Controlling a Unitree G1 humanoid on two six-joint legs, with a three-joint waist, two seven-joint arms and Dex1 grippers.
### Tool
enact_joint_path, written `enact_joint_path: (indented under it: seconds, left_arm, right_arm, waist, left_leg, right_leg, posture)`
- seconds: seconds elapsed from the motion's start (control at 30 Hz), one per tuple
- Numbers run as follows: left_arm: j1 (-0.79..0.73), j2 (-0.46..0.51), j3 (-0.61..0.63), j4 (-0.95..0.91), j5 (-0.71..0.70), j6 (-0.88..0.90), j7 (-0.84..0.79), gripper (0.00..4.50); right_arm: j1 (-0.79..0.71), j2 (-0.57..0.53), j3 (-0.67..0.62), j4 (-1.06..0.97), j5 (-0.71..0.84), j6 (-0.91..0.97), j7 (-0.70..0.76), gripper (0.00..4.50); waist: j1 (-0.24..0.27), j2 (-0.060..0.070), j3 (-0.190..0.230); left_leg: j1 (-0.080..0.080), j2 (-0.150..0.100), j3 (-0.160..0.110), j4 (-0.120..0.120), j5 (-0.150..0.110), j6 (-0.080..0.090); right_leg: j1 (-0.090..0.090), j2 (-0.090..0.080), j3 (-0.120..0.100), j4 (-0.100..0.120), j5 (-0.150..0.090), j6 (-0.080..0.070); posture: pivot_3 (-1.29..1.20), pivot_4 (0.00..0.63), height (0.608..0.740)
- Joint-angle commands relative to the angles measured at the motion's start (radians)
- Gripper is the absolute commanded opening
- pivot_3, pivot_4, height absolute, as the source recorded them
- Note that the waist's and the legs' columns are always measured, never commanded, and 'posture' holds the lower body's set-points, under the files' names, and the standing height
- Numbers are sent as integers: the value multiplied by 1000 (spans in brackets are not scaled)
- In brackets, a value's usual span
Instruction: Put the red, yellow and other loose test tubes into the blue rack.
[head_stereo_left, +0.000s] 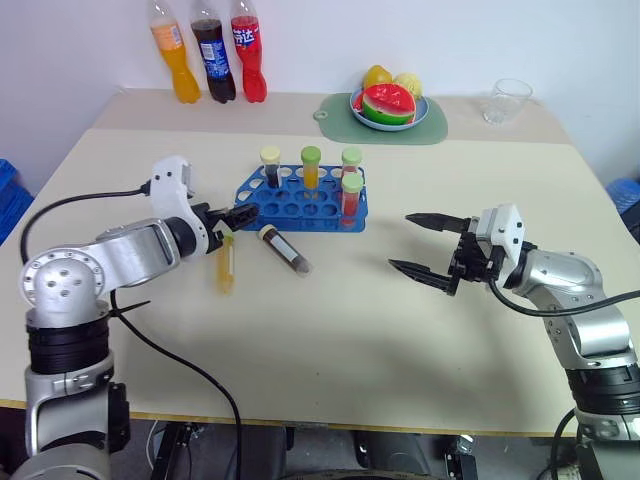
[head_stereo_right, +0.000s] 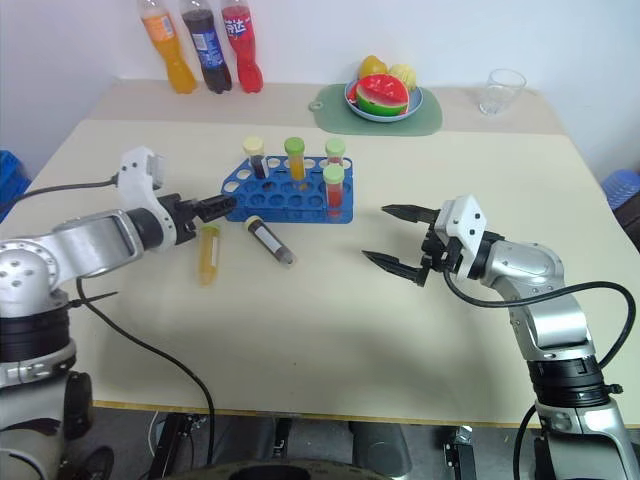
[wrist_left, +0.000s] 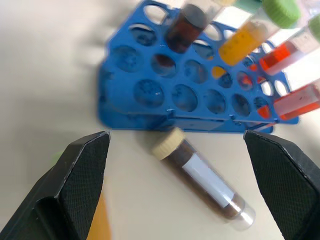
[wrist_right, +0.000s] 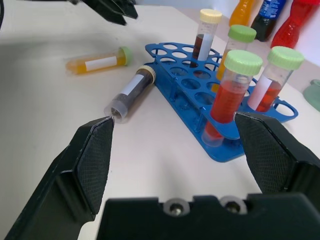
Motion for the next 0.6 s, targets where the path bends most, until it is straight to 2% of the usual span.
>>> enact_joint_path:
  seconds: [0.03, 0.1, 0.23, 0.43, 0.6]
  left_arm:
    - [-14, 92, -65, 74, -255, -81, 309, 4397]
    - [-27, 107, -108, 114, -331, -125, 440, 4397]
    - [-47, 62, -121, 177, -344, -126, 590, 4397]
    - [-117, 2, -156, 283, -344, -85, 674, 4397]
    - [-202, -24, -201, 402, -344, -42, 678, 4397]
  right_arm:
    - [-33, 13, 4, 18, -4, -29, 13, 4243]
    - [-46, 21, 12, 35, -8, -36, 19, 4243]
    - [-65, 36, 23, 61, -18, -48, 25, 4243]
    - [-54, 41, 24, 63, -18, -60, 26, 4243]
    - [7, -3, 1, -25, 53, -14, 91, 4243]
  waist:
    - [1, 0, 0]
    - [2, 0, 0]
    - [7, 0, 0]
    - [5, 0, 0]
    - [5, 0, 0]
  left_leg:
    - [0, 0, 0, 0, 0, 0]
    - [1, 0, 0, 0, 0, 0]
    - [0, -2, 0, 0, 0, 0]
    - [0, -4, 0, 0, 3, -5]
    - [0, -4, 0, 0, 3, -6]
  right_leg:
    - [0, 0, 0, 0, 0, 0]
    - [0, 0, 0, 0, 0, 0]
    - [0, -1, 0, 0, 0, 0]
    - [0, 0, 0, 0, 0, 0]
    - [0, 0, -1, 0, 0, 0]
  posture:
    - [0, 150, 740]
    - [0, 150, 740]
    - [0, 150, 740]
    - [0, 150, 740]
    - [0, 150, 740]
